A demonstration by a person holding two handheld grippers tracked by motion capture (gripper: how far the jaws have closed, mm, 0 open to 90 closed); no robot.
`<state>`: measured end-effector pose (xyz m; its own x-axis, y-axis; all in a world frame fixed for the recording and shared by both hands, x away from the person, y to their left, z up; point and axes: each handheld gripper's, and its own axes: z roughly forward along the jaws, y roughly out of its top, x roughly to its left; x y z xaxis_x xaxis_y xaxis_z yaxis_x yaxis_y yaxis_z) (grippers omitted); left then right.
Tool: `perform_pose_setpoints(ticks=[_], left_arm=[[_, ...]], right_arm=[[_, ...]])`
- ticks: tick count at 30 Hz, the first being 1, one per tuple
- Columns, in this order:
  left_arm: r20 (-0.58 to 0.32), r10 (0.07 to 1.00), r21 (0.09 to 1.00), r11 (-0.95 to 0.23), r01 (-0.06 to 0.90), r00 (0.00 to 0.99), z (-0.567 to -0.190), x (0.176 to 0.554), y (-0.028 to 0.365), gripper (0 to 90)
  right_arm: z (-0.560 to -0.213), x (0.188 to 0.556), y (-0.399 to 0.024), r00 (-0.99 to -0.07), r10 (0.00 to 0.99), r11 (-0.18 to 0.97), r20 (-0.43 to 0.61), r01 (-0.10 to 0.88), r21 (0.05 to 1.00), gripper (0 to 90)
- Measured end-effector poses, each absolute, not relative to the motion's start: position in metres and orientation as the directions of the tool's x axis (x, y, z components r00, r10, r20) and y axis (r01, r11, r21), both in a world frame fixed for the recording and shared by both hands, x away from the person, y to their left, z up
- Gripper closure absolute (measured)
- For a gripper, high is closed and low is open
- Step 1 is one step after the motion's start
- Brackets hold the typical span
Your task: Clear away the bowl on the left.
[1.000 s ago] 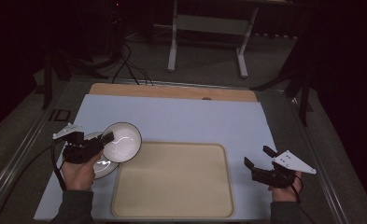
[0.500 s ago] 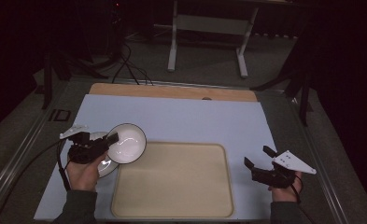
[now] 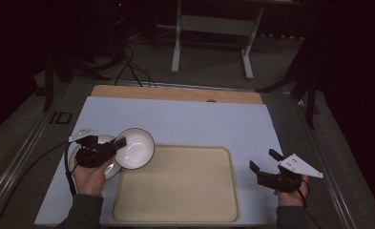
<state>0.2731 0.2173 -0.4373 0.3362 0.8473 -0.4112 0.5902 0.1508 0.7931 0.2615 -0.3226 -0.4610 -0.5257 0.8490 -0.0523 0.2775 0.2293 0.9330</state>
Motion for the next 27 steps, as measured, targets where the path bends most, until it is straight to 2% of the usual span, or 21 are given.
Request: perform_pose_setpoints(ticks=[27], left_arm=[[-0.394, 0.838, 0.789, 0.1, 0.606, 0.376, -0.441, 0.275, 0.198, 79.2]], right_arm=[[-0.461, 0.261, -0.323, -0.526, 0.849, 0.23, -0.053, 0.278, 0.933, 14.0]])
